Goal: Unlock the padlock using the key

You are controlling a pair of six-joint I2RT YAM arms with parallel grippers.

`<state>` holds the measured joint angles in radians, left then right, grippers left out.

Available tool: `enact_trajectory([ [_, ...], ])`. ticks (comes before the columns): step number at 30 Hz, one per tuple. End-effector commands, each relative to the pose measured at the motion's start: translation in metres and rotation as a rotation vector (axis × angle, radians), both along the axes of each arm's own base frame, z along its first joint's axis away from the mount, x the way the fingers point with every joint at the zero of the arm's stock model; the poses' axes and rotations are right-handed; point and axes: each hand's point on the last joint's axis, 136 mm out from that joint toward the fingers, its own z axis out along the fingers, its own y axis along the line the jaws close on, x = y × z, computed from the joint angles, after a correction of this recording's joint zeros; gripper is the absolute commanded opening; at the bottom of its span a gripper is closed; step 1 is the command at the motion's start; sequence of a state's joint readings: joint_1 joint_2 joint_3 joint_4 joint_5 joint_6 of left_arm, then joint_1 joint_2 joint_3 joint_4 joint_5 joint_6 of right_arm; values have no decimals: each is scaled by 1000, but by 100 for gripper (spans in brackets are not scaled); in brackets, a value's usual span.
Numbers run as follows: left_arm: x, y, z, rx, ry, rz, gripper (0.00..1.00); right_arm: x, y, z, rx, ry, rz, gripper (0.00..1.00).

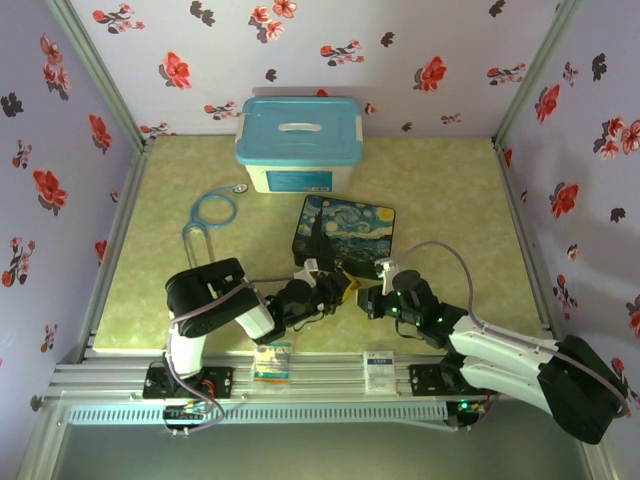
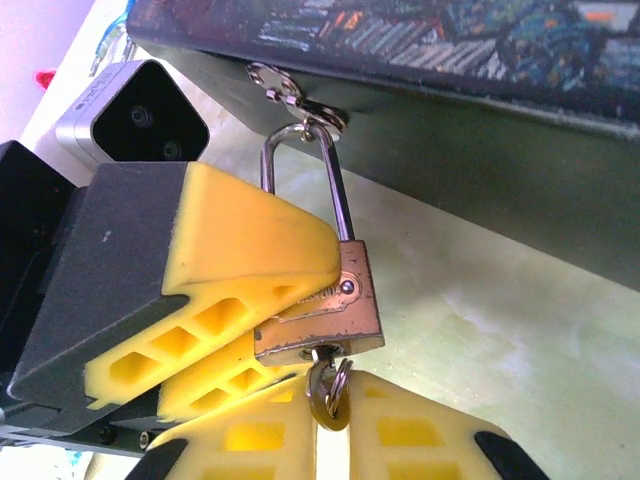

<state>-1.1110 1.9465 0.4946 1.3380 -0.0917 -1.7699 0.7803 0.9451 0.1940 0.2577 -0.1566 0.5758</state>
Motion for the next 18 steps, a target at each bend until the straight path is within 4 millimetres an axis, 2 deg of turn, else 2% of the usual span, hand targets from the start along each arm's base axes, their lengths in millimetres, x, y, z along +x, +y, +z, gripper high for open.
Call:
enact_trajectory([
  [1, 8, 9, -25, 86, -5, 16, 1, -3, 5, 7, 31, 14, 23, 20],
  [3, 8, 13, -27, 106, -22, 9, 0, -3, 2, 9, 22, 18, 10, 34],
  [7, 9, 27, -37, 145, -8, 2, 0, 3, -12, 16, -1, 19, -73, 43],
  [13, 0, 38, -58, 240, 38, -46, 0, 19, -23, 22, -25, 38, -193, 43],
  [18, -5, 48, -66, 347, 44, -67, 0, 36, -23, 14, -53, 57, -256, 37],
])
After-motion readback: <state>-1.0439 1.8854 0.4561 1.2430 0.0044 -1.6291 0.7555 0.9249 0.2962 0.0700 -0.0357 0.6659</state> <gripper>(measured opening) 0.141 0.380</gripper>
